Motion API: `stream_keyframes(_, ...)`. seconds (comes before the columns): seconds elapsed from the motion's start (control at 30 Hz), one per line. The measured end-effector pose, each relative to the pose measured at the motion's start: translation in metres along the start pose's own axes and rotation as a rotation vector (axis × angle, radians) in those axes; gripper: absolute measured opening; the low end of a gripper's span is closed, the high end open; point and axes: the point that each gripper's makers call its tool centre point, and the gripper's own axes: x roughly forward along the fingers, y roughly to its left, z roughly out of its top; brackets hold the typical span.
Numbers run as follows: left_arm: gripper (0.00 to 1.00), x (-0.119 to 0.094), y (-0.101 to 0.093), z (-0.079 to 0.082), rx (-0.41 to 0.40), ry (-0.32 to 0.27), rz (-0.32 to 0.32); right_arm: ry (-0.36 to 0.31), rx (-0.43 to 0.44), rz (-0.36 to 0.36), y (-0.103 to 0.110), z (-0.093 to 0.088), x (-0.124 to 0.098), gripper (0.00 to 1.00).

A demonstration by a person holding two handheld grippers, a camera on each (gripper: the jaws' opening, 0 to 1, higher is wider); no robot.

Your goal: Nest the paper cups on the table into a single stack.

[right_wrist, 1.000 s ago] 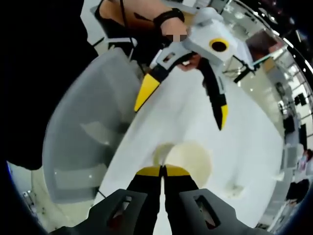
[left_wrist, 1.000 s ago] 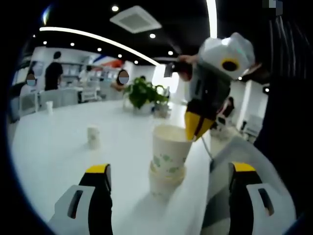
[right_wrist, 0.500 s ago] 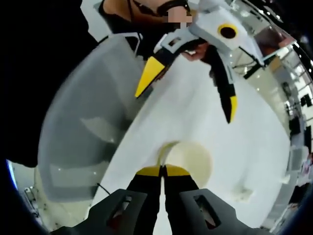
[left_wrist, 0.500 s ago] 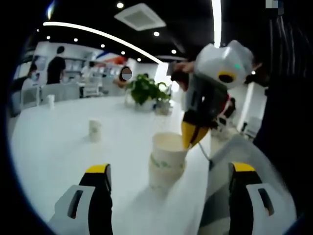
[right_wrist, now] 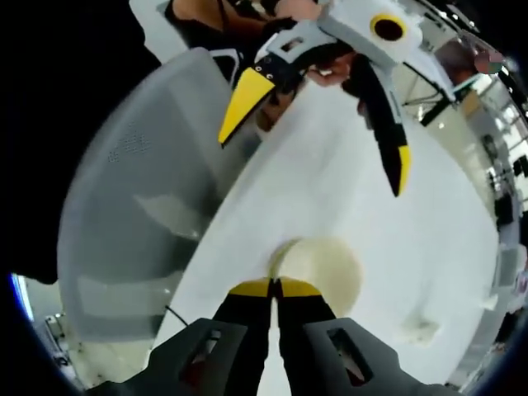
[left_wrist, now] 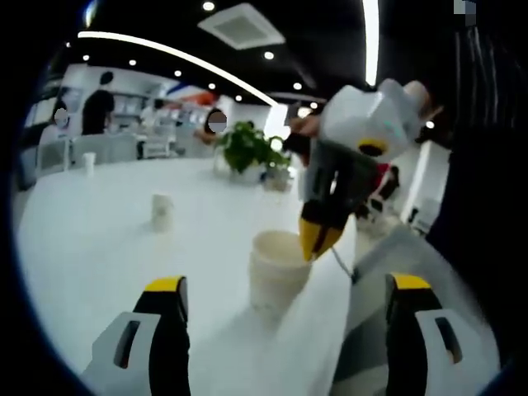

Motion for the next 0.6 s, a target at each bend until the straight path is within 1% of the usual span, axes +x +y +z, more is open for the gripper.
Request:
stream_keyframes(0.2, 0.98, -0.0019, 0.0012, -0.0011, -0.003, -0.003, 0.007, -0.008, -0.021, 0.009, 0.0011, 0.0020, 0.0025, 0.00)
stream_keyframes(0.3, 0.98, -0.0024, 0.0013, -0.0039, -0.007, 0.007, 0.009, -0.016, -0.062, 0.019, 0.0026, 0.0009, 0.0056, 0.00)
stream_keyframes(0.4, 0.97, -0.0022, 0.0005, -0.0053, -0.011, 0.008, 0.005, -0.029, -0.047, 0.020, 0.0020, 0.0014, 0.0053, 0.00)
stream_keyframes(0.47, 0.98, -0.0026, 0.0000, -0.0050, -0.011, 0.006, 0.009, -0.035, -0.035, 0.013, 0.0004, 0.0013, 0.0050, 0.03)
stream_keyframes(0.57, 0.98, -0.0024, -0.0001, -0.0048, -0.016, 0.004, 0.009, -0.052, -0.042, 0.007, -0.0004, 0.0031, 0.0040, 0.09)
stream_keyframes(0.6, 0.98, -0.0023, -0.0003, -0.0051, -0.015, 0.006, 0.009, -0.053, -0.029, 0.009, -0.0004, 0.0030, 0.0040, 0.11)
